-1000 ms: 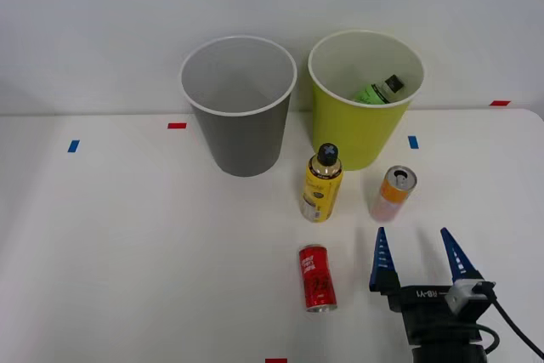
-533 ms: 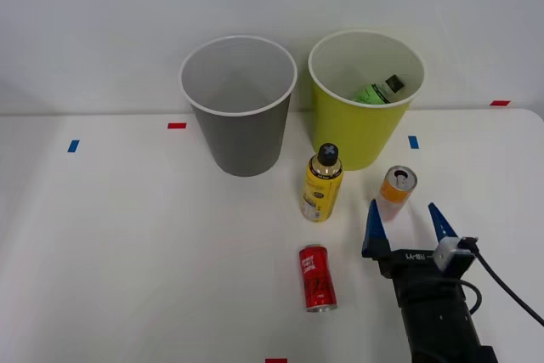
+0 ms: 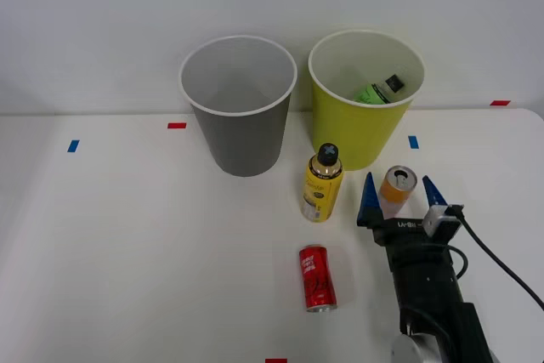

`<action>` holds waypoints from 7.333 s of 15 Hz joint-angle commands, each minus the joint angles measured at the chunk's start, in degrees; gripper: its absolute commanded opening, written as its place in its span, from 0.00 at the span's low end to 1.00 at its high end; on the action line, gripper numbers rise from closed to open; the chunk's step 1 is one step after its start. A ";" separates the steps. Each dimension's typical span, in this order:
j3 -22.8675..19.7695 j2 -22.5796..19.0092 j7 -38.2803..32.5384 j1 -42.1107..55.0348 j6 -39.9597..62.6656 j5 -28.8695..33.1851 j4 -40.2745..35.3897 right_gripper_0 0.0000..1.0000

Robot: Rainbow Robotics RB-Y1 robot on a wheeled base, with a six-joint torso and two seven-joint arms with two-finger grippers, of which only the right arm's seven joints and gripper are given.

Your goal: Put cans in the gray bin, plastic bottles in the light green bin

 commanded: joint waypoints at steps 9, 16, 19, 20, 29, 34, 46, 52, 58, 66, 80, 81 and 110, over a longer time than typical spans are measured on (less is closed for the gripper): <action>-0.44 0.88 2.84 -2.12 3.68 -0.92 0.01 1.00; -0.79 0.62 5.65 -2.30 3.68 -0.12 0.01 0.02; -0.97 0.62 6.44 -2.21 3.68 -0.56 0.01 0.00; -0.97 0.70 6.62 -2.21 3.68 -0.74 0.01 0.00; -1.49 0.26 6.62 1.66 -1.77 2.34 -0.17 0.00; -2.72 -0.44 4.51 8.69 -1.68 5.06 -7.99 0.00; -4.83 -11.34 -23.71 11.50 16.25 2.86 -38.31 0.00; -1.76 -7.91 -26.69 -2.56 26.44 3.30 -40.69 0.00; -0.35 0.70 -25.82 -18.29 48.50 4.09 -40.60 0.00; -1.32 6.94 -25.82 -32.62 57.29 5.85 -29.70 0.00; 2.90 8.70 -20.28 -48.17 40.59 12.53 -0.26 0.00; 2.90 8.61 -20.28 -48.26 40.59 12.62 -0.26 0.01; 2.37 -9.05 -25.82 -13.81 24.42 11.21 -33.22 0.99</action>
